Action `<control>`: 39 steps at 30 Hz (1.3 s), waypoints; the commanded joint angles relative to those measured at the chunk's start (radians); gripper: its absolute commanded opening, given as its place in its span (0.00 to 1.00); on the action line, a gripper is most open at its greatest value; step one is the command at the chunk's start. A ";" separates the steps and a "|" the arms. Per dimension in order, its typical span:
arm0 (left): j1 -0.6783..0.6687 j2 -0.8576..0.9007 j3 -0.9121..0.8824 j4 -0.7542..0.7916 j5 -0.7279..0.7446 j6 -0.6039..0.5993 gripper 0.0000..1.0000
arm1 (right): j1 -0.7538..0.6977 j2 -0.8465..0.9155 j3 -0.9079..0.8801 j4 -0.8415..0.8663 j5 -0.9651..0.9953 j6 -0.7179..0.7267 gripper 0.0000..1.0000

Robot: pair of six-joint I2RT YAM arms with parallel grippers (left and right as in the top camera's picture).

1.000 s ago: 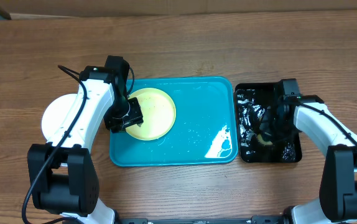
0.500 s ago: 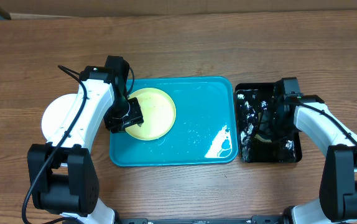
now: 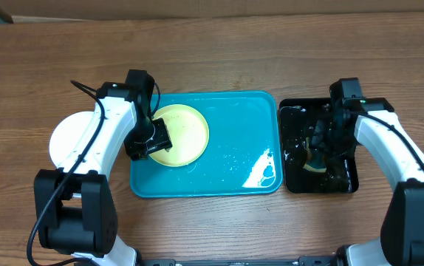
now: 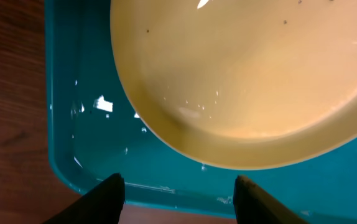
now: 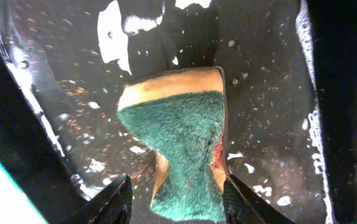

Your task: Clean dirty plates on tray and stack at the side

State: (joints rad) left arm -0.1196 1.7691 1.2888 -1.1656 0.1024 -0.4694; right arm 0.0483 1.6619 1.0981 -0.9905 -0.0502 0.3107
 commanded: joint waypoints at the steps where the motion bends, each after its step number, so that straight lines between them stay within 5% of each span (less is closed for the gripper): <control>1: 0.003 -0.023 -0.055 0.056 -0.070 -0.045 0.59 | 0.003 -0.057 0.030 -0.004 -0.031 -0.002 0.49; 15: 0.003 -0.023 -0.229 0.309 -0.077 -0.189 0.62 | 0.003 -0.056 0.029 -0.008 -0.031 -0.001 0.49; 26: 0.002 -0.022 -0.259 0.344 -0.076 -0.189 0.30 | 0.003 -0.056 0.029 -0.016 -0.031 -0.001 0.49; 32: 0.002 -0.022 -0.326 0.379 -0.076 -0.189 0.25 | 0.003 -0.056 0.029 -0.026 -0.031 -0.001 0.49; 36: 0.002 -0.023 -0.338 0.385 -0.076 -0.189 0.05 | 0.003 -0.056 0.029 -0.026 -0.031 -0.001 0.49; 39: 0.002 -0.023 -0.337 0.384 -0.076 -0.189 0.04 | 0.003 -0.056 0.029 -0.029 -0.031 -0.001 0.49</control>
State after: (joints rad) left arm -0.1196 1.7370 0.9798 -0.7799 0.0418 -0.6559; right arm 0.0483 1.6260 1.1007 -1.0187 -0.0750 0.3107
